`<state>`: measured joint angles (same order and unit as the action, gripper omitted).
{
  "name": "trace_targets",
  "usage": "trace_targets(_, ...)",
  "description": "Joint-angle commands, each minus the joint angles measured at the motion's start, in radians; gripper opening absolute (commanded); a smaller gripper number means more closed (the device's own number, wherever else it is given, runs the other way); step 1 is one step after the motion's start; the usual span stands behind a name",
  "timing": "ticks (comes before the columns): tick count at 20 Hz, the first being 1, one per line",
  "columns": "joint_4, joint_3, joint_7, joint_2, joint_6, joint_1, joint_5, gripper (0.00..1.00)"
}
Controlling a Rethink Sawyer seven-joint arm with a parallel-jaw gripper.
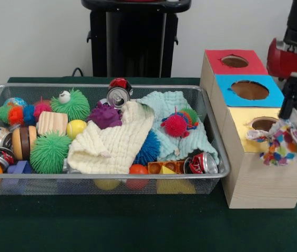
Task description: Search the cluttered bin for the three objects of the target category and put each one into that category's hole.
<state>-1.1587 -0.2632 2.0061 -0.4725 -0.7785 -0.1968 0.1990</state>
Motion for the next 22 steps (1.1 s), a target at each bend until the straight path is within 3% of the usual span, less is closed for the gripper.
trace_targets(1, -0.195, 0.077, 0.138, -0.120, -0.096, -0.005, 0.041, 0.00)
trace_targets(8, -0.192, 0.075, 0.137, -0.151, -0.197, -0.015, 0.037, 0.00)
trace_targets(17, -0.161, 0.075, 0.145, -0.121, -0.312, -0.015, 0.023, 0.00)
trace_targets(22, -0.183, 0.062, 0.180, -0.107, -0.296, -0.027, 0.023, 0.00)
